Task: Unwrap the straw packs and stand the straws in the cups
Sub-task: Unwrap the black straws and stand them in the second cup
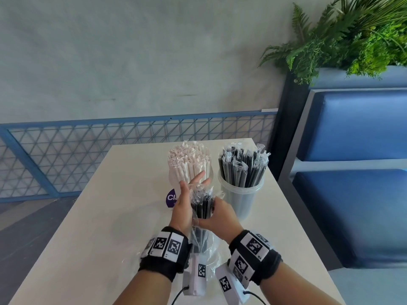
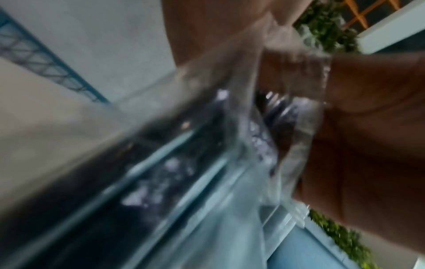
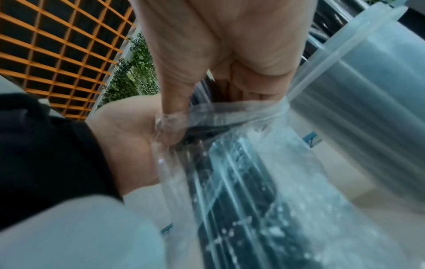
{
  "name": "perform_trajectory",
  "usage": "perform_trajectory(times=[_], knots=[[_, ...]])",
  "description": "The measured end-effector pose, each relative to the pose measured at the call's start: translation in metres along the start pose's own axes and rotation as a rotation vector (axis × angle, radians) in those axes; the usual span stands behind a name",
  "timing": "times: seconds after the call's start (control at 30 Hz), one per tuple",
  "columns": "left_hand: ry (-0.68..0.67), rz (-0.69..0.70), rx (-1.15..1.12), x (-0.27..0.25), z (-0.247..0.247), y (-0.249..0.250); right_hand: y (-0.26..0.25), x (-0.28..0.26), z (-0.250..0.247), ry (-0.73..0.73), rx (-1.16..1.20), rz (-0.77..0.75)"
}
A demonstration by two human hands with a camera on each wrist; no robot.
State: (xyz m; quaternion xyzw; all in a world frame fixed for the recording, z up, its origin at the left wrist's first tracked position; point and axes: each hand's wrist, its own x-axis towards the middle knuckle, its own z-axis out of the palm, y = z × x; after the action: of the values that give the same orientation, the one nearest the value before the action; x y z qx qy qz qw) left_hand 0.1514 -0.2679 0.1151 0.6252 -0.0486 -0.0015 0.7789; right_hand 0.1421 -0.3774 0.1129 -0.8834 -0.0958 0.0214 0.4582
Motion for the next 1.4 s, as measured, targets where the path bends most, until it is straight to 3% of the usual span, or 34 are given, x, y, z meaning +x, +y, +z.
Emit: perform_trajectory(times=[0.27, 0.57, 0.63, 0.77, 0.83, 0.97, 1.13, 1.23, 1.4], knots=[[-0.058, -0.04, -0.093, -0.005, 0.003, 0.01, 0.005, -0.005, 0.011, 0.041, 0.37, 0.117], [0.173, 0.047, 0.143, 0.0, -0.006, 0.005, -0.001, -0.005, -0.009, 0.078, 0.6, 0.136], [0.114, 0.035, 0.154, 0.001, -0.017, 0.003, -0.006, -0.003, -0.02, 0.132, 0.712, 0.137], [-0.26, -0.044, 0.404, -0.001, -0.021, -0.001, -0.017, 0.009, -0.038, 0.284, 0.804, 0.089], [-0.327, -0.084, 0.535, -0.004, -0.014, -0.001, -0.027, 0.014, -0.045, 0.324, 0.857, 0.054], [-0.197, 0.006, 0.595, -0.001, -0.012, -0.006, -0.036, 0.025, -0.056, 0.339, 0.925, 0.008], [-0.176, 0.017, 0.605, 0.003, -0.005, -0.002, -0.03, 0.021, -0.044, 0.113, 0.785, 0.028], [-0.166, -0.004, 0.574, 0.005, -0.003, -0.006, -0.031, 0.022, -0.043, 0.225, 0.79, 0.056], [-0.143, 0.0, 0.553, 0.009, -0.008, -0.013, -0.046, 0.036, -0.084, 0.425, 0.747, 0.034]])
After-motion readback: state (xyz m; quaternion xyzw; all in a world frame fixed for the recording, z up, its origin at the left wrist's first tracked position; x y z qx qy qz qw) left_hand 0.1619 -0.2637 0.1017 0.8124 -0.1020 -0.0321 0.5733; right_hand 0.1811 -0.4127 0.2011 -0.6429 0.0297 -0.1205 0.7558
